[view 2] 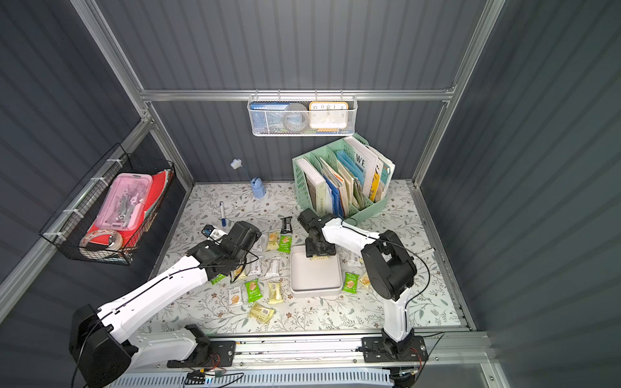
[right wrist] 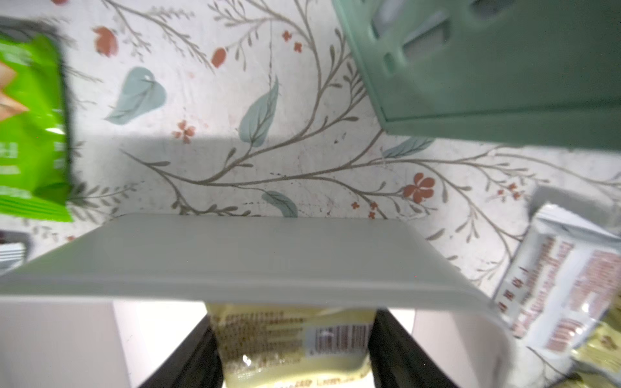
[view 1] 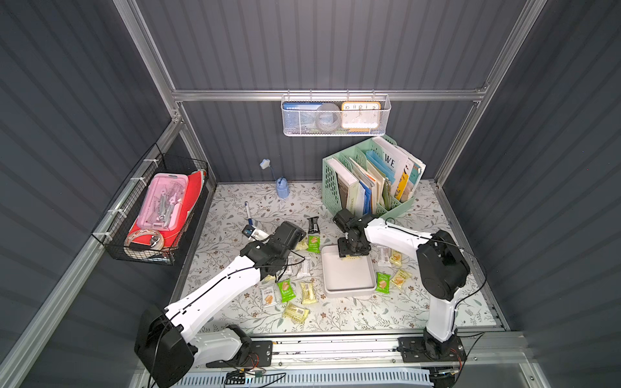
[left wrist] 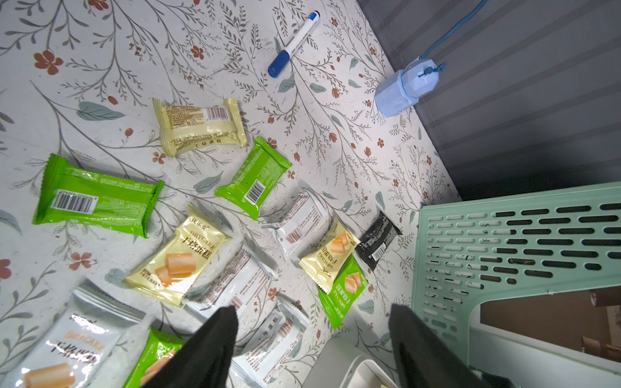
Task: Take the cookies out of the storage box
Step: Pick up the cookie from the storage box, then place the cookie at the center of the board.
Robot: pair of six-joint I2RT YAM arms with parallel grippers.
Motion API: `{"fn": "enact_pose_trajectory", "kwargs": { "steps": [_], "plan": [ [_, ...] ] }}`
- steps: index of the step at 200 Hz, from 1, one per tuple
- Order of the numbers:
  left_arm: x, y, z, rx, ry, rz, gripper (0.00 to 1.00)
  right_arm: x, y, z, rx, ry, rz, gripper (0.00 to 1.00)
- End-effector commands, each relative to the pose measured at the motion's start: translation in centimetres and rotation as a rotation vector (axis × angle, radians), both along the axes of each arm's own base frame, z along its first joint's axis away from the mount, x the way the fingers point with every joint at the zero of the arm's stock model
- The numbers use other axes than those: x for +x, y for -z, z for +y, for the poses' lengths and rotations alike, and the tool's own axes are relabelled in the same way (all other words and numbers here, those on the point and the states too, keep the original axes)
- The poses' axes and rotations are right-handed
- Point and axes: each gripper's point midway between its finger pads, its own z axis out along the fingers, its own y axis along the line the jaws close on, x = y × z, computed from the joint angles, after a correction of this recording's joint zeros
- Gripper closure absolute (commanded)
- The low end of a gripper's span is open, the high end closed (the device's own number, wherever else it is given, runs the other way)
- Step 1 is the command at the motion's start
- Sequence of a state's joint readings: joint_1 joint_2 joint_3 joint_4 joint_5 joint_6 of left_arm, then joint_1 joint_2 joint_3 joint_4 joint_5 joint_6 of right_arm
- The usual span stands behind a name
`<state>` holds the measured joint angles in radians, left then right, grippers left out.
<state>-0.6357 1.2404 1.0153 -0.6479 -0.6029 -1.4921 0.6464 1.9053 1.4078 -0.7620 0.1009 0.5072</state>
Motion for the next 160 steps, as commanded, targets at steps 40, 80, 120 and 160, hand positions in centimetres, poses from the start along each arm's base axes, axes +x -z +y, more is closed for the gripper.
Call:
{"fn": "enact_pose_trajectory", "kwargs": {
  "steps": [40, 80, 120, 160],
  "plan": [
    [0.0, -0.8, 0.4, 0.024, -0.006, -0.003, 0.23, -1.5, -5.5, -2.3, -0.010, 0.043, -0.084, 0.35],
    [0.2, -0.5, 0.3, 0.022, -0.009, -0.005, 0.24, -2.4, -7.1, -6.5, -0.032, 0.116, -0.092, 0.37],
    [0.7, -0.2, -0.3, 0.016, 0.002, -0.002, 0.23, -2.9, -6.6, -12.0, -0.061, 0.237, -0.076, 0.37],
    [1.1, 0.1, -0.6, 0.028, 0.017, 0.012, 0.23, -2.7, -3.3, -18.0, -0.046, 0.408, -0.008, 0.37]
  ]
}}
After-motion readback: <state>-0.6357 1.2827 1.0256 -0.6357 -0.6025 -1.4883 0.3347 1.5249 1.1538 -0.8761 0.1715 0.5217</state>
